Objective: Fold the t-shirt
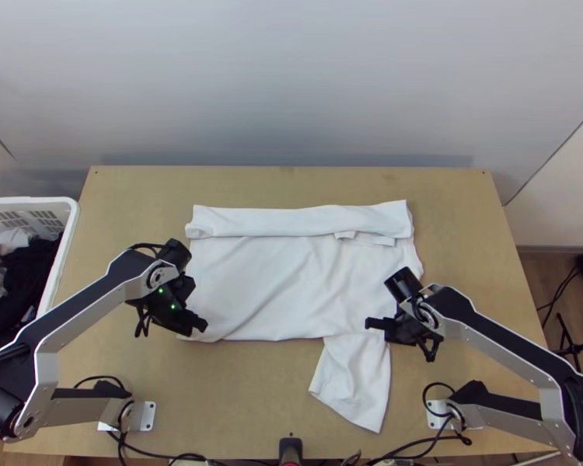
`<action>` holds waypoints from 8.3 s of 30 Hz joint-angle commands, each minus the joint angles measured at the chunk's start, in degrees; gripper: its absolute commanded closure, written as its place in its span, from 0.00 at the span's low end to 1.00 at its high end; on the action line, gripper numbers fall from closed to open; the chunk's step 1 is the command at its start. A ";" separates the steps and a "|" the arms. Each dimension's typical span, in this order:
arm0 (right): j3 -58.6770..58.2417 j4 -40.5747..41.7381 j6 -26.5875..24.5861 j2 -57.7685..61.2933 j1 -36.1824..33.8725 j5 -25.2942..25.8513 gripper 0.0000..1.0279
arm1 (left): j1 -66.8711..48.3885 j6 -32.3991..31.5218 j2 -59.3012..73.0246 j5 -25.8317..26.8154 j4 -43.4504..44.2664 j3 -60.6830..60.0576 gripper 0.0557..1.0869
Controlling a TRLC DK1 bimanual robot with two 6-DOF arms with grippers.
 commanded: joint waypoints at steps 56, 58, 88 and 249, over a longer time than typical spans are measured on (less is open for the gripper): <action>44.83 -15.68 -13.35 10.12 -21.14 -2.11 0.97 | 15.31 3.07 17.30 0.29 -2.92 38.44 0.96; 48.00 -15.68 -13.62 13.19 -21.22 -2.20 0.97 | 15.22 3.15 19.06 0.29 -3.80 41.87 0.96; 91.24 -16.82 -15.73 53.97 -17.80 -2.20 0.97 | 15.13 1.83 35.76 -0.59 -10.39 63.84 0.96; 49.84 -15.42 -8.43 1.68 -22.45 0.79 0.10 | -14.14 -26.11 53.69 20.76 18.52 78.34 0.97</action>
